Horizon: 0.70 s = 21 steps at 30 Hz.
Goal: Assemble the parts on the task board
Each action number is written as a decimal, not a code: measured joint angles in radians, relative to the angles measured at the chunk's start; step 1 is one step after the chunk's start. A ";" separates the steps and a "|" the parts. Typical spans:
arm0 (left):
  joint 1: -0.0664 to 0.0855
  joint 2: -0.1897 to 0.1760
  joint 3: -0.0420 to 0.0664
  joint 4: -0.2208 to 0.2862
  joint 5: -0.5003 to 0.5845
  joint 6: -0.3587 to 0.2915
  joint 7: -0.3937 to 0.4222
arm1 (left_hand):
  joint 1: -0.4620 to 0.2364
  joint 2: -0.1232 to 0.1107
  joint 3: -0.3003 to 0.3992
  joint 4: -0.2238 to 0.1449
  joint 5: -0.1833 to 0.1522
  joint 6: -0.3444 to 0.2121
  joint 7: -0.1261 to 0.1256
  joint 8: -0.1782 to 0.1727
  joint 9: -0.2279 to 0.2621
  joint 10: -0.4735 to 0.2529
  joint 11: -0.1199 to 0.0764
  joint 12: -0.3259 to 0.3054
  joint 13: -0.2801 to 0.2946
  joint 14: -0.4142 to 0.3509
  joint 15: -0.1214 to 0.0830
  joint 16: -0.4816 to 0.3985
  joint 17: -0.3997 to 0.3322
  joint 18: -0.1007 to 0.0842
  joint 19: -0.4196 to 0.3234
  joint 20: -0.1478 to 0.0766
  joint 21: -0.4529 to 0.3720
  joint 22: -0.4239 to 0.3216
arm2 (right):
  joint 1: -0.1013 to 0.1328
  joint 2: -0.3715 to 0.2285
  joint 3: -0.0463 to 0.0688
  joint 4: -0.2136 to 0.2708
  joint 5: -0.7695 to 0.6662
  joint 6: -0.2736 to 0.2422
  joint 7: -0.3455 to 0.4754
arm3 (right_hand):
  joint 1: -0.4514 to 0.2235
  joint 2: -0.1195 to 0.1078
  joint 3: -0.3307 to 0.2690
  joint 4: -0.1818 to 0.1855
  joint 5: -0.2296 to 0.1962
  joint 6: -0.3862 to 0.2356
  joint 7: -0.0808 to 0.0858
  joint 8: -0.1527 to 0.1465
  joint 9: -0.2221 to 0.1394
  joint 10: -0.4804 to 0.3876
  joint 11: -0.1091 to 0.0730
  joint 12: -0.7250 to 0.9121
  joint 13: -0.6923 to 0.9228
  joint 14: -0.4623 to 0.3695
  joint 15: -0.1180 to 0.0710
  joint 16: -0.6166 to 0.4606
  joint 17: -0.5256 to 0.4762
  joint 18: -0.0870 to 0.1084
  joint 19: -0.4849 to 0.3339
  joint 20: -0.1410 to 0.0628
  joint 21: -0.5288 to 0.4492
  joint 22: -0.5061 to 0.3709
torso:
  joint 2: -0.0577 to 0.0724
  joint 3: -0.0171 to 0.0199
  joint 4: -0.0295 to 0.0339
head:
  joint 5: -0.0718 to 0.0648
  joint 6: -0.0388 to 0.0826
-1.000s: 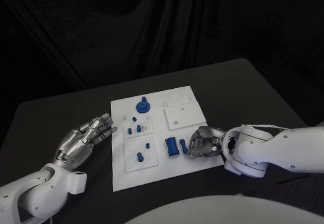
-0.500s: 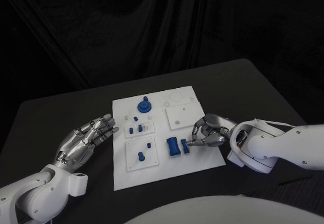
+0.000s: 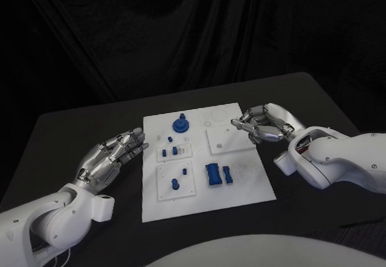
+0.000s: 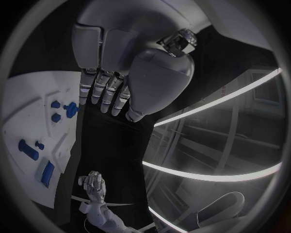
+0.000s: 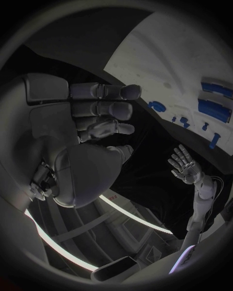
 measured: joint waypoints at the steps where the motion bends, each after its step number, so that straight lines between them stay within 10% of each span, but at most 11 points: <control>1: 0.006 0.002 0.000 0.000 0.000 -0.004 0.000 | -0.010 -0.004 -0.005 0.005 -0.009 0.000 0.000 0.000 0.000 -0.006 -0.006 -0.005 0.000 -0.006 -0.006 -0.009 -0.001 0.000 -0.005 -0.005 0.000 -0.001 | 0.001 -0.002 0.000 -0.003 0.026 0.000 0.020 | -0.012 0.021 -0.018 -0.002 0.013 -0.011 0.010 0.000 -0.008 -0.116 0.012 -0.079 -0.081 -0.071 0.015 -0.066 -0.078 0.000 -0.034 0.014 -0.047 -0.019 | 0.000 0.0001 0.0000 | 0.005 0.000; 7: 0.042 0.020 0.001 -0.009 0.007 -0.030 0.000 | -0.069 0.014 -0.043 0.012 -0.029 0.003 -0.003 0.000 0.000 -0.036 -0.036 -0.051 -0.004 -0.034 -0.034 -0.056 -0.007 0.000 -0.012 -0.020 -0.006 -0.006 | 0.005 0.006 -0.001 -0.030 0.191 0.007 0.131 | 0.002 0.085 -0.112 -0.001 0.049 -0.085 0.077 -0.014 -0.087 -0.510 0.090 -0.373 -0.437 -0.304 0.106 -0.252 -0.227 0.000 -0.187 0.098 -0.264 -0.153 | 0.000 0.0002 0.0002 | 0.035 0.000; 14: 0.057 0.032 0.001 -0.025 0.013 -0.048 0.000 | -0.075 0.012 -0.051 0.009 -0.029 -0.018 -0.004 0.000 -0.003 -0.051 -0.051 -0.070 -0.005 -0.044 -0.044 -0.071 -0.009 0.000 -0.015 -0.023 -0.006 -0.009 | 0.006 0.070 -0.001 -0.076 0.320 0.047 0.220 | 0.034 0.117 -0.191 -0.002 0.077 -0.149 0.118 -0.044 -0.201 -0.636 0.165 -0.512 -0.668 -0.498 0.191 -0.416 -0.397 0.000 -0.309 0.183 -0.452 -0.319 | 0.000 0.0002 0.0002 | 0.064 0.000; 18: 0.059 0.039 0.001 -0.032 0.016 -0.053 0.000 | -0.075 0.012 -0.051 0.009 -0.029 -0.033 -0.007 -0.008 -0.004 -0.059 -0.058 -0.086 -0.007 -0.048 -0.048 -0.079 -0.009 0.000 -0.015 -0.023 -0.006 -0.009 | 0.006 0.110 -0.001 -0.102 0.379 0.086 0.267 | 0.015 0.141 -0.246 -0.003 0.082 -0.229 0.107 -0.150 -0.307 -0.782 0.255 -0.679 -0.850 -0.649 0.274 -0.540 -0.513 -0.035 -0.520 0.217 -0.533 -0.469 | 0.000 0.0002 -0.0005 | 0.067 0.000; 21: 0.059 0.050 0.001 -0.042 0.017 -0.053 0.000 | -0.075 0.012 -0.051 0.009 -0.029 -0.041 -0.007 -0.009 -0.005 -0.063 -0.063 -0.091 -0.008 -0.048 -0.048 -0.084 -0.010 0.000 -0.015 -0.023 -0.006 -0.009 | 0.006 0.131 -0.001 -0.118 0.417 0.119 0.296 | -0.004 0.159 -0.286 -0.001 0.080 -0.260 0.100 -0.221 -0.391 -0.864 0.242 -0.753 -0.973 -0.742 0.286 -0.593 -0.584 -0.048 -0.771 0.222 -0.559 -0.743 | 0.000 0.0002 -0.0022 | 0.062 0.000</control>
